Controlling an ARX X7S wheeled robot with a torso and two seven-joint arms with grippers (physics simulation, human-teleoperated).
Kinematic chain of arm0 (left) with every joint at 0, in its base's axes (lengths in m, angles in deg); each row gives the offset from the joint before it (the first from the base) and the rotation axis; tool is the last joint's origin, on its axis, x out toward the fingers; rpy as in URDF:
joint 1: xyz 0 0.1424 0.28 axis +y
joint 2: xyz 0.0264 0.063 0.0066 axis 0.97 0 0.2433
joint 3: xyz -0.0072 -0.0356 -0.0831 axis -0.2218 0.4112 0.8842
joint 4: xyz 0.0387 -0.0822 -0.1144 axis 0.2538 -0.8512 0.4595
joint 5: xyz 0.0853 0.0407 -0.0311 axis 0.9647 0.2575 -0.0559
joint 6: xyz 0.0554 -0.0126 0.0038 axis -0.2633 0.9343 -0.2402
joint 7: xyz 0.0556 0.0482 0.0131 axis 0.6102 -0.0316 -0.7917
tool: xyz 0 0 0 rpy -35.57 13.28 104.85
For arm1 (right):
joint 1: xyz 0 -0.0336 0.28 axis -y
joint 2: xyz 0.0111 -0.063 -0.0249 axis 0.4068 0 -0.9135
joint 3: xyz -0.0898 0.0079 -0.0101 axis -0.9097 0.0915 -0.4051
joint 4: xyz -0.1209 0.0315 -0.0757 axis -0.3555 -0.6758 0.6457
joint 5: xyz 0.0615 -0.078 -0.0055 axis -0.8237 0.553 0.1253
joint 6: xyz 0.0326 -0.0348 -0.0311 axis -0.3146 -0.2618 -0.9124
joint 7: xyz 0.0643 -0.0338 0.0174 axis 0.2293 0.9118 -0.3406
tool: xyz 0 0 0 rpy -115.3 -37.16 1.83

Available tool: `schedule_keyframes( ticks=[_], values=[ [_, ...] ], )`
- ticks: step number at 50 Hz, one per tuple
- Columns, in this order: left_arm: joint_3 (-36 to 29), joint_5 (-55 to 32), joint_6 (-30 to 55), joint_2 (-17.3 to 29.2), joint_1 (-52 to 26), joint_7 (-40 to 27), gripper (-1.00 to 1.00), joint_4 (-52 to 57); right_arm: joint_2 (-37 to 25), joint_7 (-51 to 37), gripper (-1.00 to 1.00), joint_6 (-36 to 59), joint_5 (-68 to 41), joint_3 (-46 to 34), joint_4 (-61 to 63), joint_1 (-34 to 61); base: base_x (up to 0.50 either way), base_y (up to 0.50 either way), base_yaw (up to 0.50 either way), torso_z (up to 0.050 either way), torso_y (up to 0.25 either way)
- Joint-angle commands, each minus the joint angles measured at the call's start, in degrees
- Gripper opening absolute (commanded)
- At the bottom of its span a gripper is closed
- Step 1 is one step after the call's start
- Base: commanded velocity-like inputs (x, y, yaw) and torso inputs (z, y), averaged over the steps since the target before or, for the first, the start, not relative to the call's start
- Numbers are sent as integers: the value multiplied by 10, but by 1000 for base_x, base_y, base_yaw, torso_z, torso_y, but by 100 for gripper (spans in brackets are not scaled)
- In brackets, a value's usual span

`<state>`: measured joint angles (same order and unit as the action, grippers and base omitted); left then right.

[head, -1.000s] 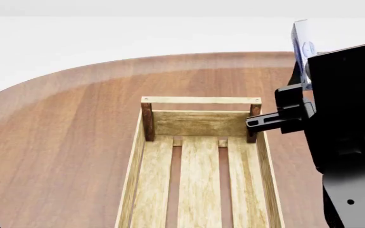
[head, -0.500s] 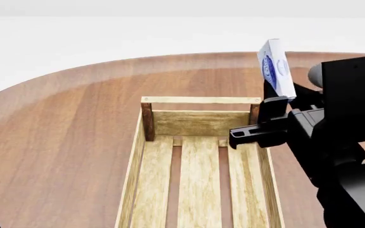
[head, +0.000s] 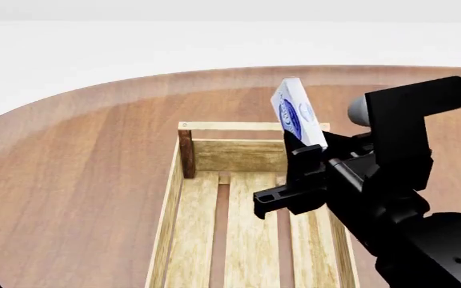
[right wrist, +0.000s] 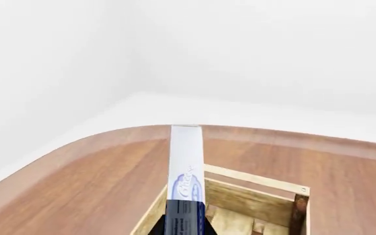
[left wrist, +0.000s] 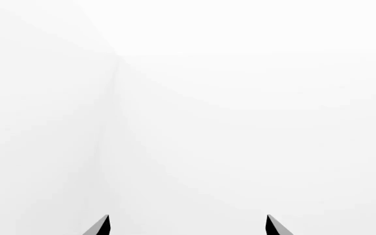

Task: Pick up the cream cheese and put it in the tray.

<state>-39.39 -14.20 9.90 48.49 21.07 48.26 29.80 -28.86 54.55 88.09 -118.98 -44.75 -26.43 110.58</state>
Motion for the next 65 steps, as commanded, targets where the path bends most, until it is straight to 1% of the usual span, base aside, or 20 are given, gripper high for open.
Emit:
schedule_keyframes(
  ticks=[1,4,11,16,18,20,26,30,33,37,50,65],
  values=[
    [2,0,2,1,1,-3,100,2,5,-14,-100,50,-16,-9,-9,25,0,0,0,0,0],
    [4,0,3,2,2,-5,100,4,3,-26,-100,81,-18,-23,-19,41,0,0,0,0,0],
    [3,1,4,2,2,-6,100,5,-1,-44,-100,119,-23,-42,-20,59,0,0,0,0,0],
    [1,3,6,1,1,-5,100,3,3,-58,-100,153,-40,-31,-30,63,0,0,0,0,0],
    [1,2,6,2,1,-6,100,4,-4,-62,-100,173,-62,-40,-27,64,0,0,0,0,0],
    [2,1,6,2,2,-6,100,5,-6,-81,-100,174,-81,-42,-35,68,0,0,0,0,5],
    [1,2,8,2,1,-7,100,4,-26,-164,-100,173,-182,-63,-72,95,0,0,0,0,0],
    [2,2,9,3,2,-8,100,5,-51,-224,-100,175,-270,-100,-92,114,0,0,0,0,0],
    [1,2,9,3,1,-8,100,5,-60,-259,-100,173,-316,-120,-102,125,0,0,0,0,0],
    [1,2,10,3,0,-8,100,4,-70,-281,-100,169,-351,-139,-113,133,0,0,0,0,0],
    [-3,1,12,3,-2,-6,100,1,-92,-329,-100,161,-414,-190,-152,178,0,0,0,0,1],
    [-2,14,22,2,-2,-12,100,2,-104,-344,-100,142,-423,-237,-159,194,0,0,0,0,1]
  ],
)
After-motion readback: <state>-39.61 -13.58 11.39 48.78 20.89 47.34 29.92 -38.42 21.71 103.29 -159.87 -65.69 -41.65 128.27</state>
